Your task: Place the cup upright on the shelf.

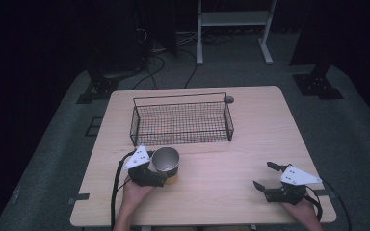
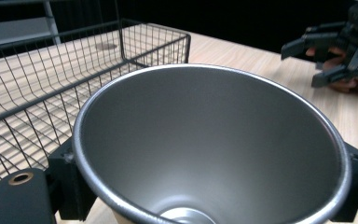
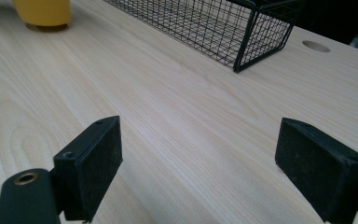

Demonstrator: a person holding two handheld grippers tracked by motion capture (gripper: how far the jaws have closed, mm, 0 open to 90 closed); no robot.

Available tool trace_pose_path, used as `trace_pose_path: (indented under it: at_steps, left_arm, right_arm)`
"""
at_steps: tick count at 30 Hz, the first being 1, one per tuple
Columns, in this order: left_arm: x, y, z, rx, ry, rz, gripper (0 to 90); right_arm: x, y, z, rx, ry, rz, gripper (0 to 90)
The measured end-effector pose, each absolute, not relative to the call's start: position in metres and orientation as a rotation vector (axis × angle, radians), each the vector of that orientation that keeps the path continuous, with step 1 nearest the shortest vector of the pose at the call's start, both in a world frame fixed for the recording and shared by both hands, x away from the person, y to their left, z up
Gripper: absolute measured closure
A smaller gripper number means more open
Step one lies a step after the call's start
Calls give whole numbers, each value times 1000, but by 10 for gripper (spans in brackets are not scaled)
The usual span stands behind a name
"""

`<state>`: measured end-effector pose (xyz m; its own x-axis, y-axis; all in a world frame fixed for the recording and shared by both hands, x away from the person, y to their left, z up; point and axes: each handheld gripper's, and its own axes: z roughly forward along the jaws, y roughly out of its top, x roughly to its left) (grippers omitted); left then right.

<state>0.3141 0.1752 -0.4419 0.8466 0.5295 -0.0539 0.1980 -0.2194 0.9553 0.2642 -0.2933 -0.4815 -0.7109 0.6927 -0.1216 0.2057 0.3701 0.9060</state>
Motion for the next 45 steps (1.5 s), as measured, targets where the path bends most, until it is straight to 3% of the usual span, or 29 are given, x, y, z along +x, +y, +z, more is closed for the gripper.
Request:
trace_pose_path:
  at_steps: [45]
  left_arm:
    - [368, 168, -386, 1786, 511, 283, 122]
  right_arm:
    - [265, -295, -481, 783, 2144, 1332, 137]
